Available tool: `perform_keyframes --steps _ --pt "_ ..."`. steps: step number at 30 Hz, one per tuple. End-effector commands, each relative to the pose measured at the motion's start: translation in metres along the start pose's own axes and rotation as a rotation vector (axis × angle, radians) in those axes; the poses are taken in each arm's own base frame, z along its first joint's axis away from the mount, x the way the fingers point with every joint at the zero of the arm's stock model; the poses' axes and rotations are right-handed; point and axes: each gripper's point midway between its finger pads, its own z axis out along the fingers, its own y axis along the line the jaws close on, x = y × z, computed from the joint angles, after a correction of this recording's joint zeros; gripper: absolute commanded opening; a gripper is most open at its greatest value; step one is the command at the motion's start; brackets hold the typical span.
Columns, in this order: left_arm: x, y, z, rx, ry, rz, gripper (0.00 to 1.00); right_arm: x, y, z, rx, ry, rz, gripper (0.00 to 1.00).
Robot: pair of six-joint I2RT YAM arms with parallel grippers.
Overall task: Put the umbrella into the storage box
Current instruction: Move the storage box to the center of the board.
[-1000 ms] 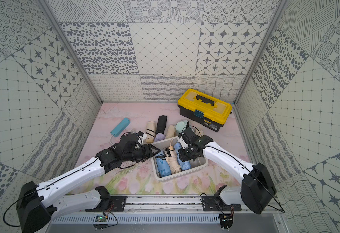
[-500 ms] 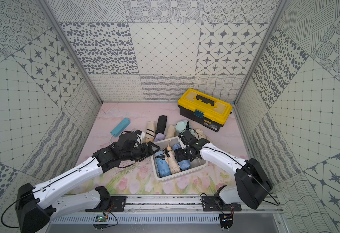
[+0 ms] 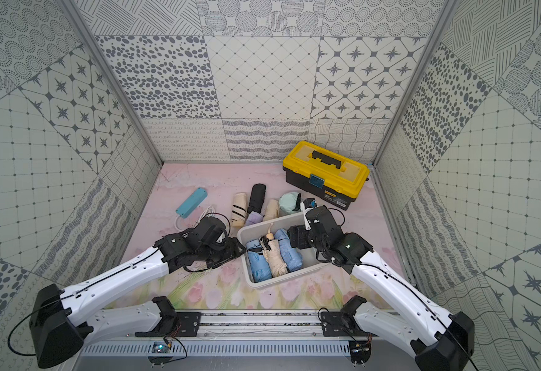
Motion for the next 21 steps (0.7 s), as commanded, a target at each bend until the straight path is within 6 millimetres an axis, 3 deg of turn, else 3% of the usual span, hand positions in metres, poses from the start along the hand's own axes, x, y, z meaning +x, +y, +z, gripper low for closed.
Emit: perform_keyframes --steps 1,10,15,21 --pt "0.002 0.008 0.013 -0.06 0.028 0.017 0.59 -0.009 0.001 -0.004 0.003 -0.029 0.024 0.81" --pt "-0.006 0.021 0.019 -0.172 0.007 0.027 0.26 -0.021 0.0 -0.01 -0.008 -0.055 0.069 0.8" --pt "-0.007 0.042 -0.002 -0.271 -0.008 0.06 0.14 -0.031 -0.009 -0.012 -0.026 -0.058 0.113 0.81" --pt "-0.011 0.073 -0.028 -0.342 -0.028 0.027 0.07 -0.027 -0.023 0.008 -0.021 0.015 0.108 0.81"
